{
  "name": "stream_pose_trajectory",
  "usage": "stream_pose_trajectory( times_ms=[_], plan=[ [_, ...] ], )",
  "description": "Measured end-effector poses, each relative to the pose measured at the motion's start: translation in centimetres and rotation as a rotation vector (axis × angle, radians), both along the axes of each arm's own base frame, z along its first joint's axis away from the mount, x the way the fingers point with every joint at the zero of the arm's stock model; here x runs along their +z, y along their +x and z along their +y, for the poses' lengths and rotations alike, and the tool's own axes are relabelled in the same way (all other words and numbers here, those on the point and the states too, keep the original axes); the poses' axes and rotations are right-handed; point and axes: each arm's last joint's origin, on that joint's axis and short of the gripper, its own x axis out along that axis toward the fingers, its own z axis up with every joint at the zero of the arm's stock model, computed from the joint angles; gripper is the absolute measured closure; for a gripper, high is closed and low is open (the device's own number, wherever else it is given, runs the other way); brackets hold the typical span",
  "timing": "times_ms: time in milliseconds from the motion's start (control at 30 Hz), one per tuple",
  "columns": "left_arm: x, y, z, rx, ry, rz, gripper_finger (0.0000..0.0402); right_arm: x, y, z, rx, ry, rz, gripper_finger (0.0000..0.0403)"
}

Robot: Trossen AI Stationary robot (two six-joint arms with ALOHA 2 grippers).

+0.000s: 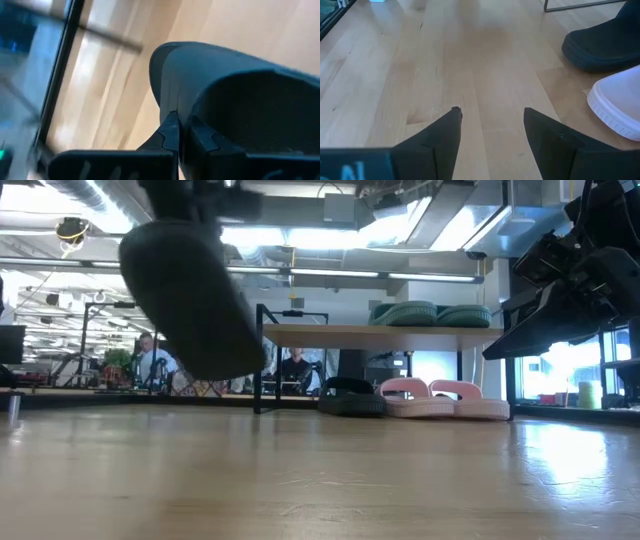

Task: Pick and place slides into the shelf
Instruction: Put the black slide under the shelf

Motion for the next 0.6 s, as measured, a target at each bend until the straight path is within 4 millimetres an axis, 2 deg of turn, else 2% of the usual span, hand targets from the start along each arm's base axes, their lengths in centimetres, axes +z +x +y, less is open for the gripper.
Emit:
stream_pose_trajectory(
  times_ms=[167,333,600],
  plan=[
    [0.3,1.6,-0.1,-0.124,0.063,-0.093,0.0399,0.0,0.0,0.0,0.0,0.001,0.0,0.0188],
    [0.4,2.5,0.9,-0.13,0.126,-0.122,0.0399,0.0,0.0,0.0,0.0,0.0,0.0,0.0188],
    [-2.5,4.8,2.6,-0.135,0.176,-0.042,0.0399,0.1,0.0,0.0,-0.001,0.003,-0.006,0.0188]
  ],
)
